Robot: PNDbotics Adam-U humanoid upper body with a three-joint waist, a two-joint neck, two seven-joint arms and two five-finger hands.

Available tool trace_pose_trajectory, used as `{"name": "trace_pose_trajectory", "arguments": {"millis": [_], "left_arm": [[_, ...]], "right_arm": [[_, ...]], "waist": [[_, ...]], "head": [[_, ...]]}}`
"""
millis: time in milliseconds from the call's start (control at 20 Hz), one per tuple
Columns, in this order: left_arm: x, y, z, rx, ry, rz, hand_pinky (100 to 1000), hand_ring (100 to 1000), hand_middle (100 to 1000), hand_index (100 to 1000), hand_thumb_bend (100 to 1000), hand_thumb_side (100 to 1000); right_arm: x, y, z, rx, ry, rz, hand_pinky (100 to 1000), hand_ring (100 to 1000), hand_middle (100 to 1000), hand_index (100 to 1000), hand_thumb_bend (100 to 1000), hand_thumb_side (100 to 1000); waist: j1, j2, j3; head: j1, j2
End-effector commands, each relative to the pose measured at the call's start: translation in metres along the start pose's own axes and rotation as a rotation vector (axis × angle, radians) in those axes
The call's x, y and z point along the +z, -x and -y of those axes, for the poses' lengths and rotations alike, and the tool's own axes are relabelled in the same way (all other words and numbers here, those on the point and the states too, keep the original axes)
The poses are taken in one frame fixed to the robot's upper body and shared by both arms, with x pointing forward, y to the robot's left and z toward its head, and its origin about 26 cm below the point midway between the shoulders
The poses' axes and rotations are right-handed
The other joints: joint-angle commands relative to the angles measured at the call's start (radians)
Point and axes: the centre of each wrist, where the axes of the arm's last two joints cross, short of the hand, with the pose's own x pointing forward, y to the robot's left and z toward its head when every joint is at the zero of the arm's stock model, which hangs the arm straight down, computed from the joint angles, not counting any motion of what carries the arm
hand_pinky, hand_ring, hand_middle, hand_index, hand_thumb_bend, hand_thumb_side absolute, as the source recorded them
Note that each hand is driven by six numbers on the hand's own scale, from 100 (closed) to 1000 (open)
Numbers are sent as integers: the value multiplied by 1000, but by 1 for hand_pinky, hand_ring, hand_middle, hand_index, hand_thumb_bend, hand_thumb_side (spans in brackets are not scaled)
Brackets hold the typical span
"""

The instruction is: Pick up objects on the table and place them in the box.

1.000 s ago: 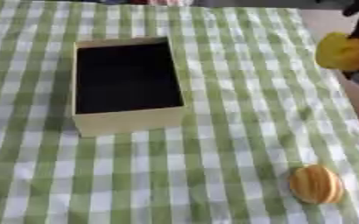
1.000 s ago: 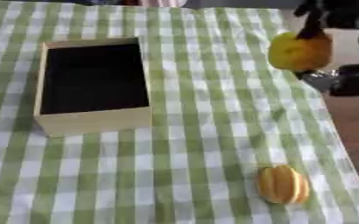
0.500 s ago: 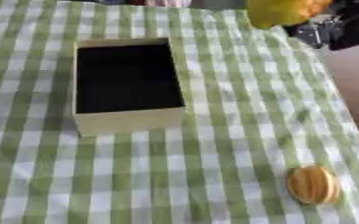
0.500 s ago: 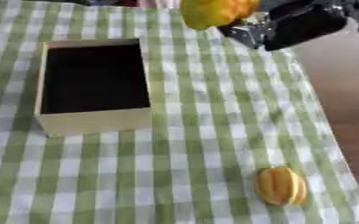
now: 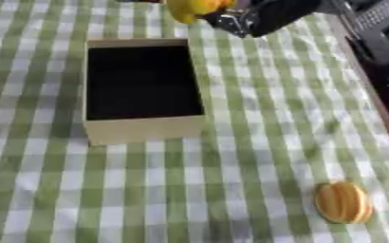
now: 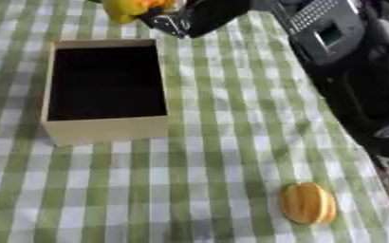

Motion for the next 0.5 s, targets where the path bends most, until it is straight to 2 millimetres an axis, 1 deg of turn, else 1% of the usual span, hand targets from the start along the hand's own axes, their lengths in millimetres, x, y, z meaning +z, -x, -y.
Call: {"name": "trace_pose_trajectory", "arguments": {"millis": [50,150,350,500], "left_arm": [[-9,-5,5,34,32,32,727,731,708,829,228,505],[-9,-5,7,49,39,30,727,730,708,829,226,507],[-9,-5,12,72,61,23,727,729,708,829,217,517],[-9,-5,13,81,67,22,727,729,708,829,216,520]], "right_arm": [[-9,13,-7,15,-2,-29,813,711,453,560,100,100],[-13,18,-16,23,-11,-44,812,711,453,561,100,100],[-17,28,-44,63,-75,-90,801,710,459,571,100,100],[-20,32,-60,104,-97,-108,796,709,462,575,100,108]], "waist": [[4,-15,3],[3,-11,6],[4,-5,15],[3,-4,17]], "head": [[-8,-6],[-11,-9],[-15,-13],[-14,-13]]}}
